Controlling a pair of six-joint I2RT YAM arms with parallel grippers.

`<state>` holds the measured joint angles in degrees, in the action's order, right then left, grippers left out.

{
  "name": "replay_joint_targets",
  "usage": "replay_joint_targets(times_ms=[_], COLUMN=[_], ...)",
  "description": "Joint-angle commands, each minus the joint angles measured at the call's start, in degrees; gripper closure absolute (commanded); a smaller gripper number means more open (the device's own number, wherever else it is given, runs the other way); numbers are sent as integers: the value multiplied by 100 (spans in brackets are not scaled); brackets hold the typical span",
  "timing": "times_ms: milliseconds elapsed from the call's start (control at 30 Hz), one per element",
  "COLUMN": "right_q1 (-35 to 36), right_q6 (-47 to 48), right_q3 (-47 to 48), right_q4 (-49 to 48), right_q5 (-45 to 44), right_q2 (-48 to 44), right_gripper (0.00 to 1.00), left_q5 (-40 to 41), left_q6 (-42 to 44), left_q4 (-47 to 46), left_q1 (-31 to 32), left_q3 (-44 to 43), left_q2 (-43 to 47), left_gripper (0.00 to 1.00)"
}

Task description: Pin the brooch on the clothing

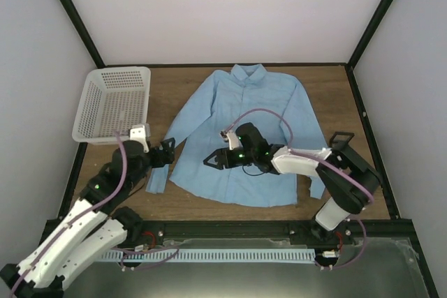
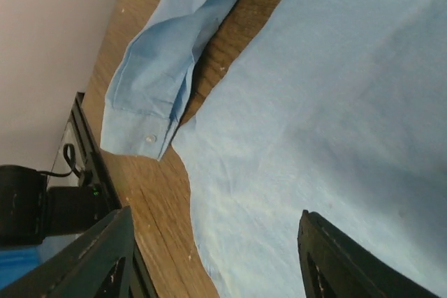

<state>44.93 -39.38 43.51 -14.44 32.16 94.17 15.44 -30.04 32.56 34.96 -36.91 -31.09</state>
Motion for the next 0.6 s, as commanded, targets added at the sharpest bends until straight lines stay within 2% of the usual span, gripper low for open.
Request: replay_joint_targets(times_ms=[0, 133, 200, 300, 433, 567], right_q1=[-22, -317, -525, -957, -1430, -1573], right_q6=[984, 1147, 1270, 1483, 1695, 1758], right_q3=[-137, -116, -109, -111, -44, -108], right_q4=[1231, 1375, 1474, 1570, 1730, 1834], right_q5=[-996, -1355, -1454, -1332, -1155, -1130], right_q2=[-512, -979, -1167, -1403, -1647, -1930], right_gripper=[36, 20, 11, 4, 1, 0], left_q5=[172, 1361, 1556, 1381, 1091, 633], left_q6=[-459, -1328, -1585, -1703, -2009, -1978], left_q4=[-387, 32, 155, 47, -76, -547], left_q1=[-20, -39, -71, -126, -168, -174], left_q3=[206, 250, 282, 351, 450, 657], left_q2=[-558, -1087, -1251, -1459, -1792, -2115], left_gripper=[3, 0, 0, 0, 0, 0])
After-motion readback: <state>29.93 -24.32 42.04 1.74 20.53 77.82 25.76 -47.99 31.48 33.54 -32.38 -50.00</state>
